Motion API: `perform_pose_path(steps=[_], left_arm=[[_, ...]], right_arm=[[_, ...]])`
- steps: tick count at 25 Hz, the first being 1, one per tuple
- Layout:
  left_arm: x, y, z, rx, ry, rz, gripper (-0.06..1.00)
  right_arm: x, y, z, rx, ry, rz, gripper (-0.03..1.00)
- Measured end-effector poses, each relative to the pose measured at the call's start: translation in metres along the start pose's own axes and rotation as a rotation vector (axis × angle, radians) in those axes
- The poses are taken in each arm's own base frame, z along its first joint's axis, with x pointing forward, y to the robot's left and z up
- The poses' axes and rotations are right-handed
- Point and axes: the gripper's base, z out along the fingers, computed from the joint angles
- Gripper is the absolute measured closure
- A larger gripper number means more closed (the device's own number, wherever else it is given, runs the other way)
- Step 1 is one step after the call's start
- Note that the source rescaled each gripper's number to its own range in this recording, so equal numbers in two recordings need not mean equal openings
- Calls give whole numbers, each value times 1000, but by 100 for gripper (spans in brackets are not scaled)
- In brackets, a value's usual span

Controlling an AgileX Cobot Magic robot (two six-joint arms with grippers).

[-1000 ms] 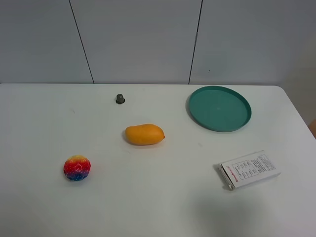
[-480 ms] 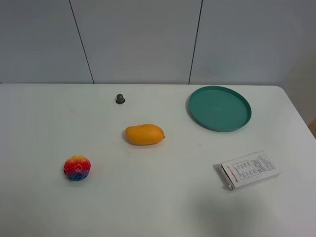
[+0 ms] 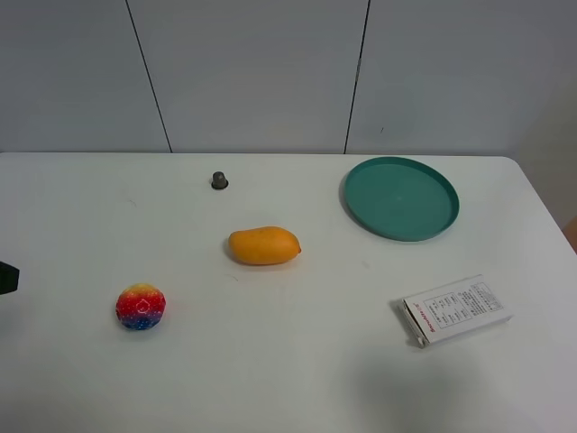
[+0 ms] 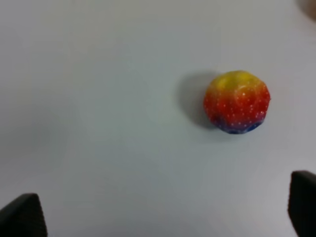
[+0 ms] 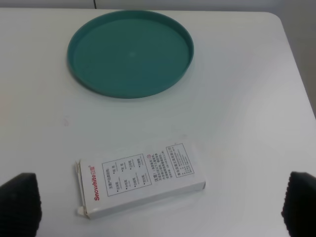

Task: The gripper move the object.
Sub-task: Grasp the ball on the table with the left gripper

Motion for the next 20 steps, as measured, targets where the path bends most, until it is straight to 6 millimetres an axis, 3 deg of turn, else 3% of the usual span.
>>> perform_pose_path(steps=[4, 7, 15, 20], left_arm=[[-32, -1, 26, 18, 37, 152, -6], [-43, -17, 44, 70, 33, 260, -6], [-44, -77, 71, 260, 55, 427, -6], [-29, -87, 84, 285, 79, 467, -6]], right_arm=[[0, 0, 0, 0, 0, 0, -3], [0, 0, 0, 0, 0, 0, -3], [0, 0, 0, 0, 0, 0, -3], [0, 0, 0, 0, 0, 0, -3]])
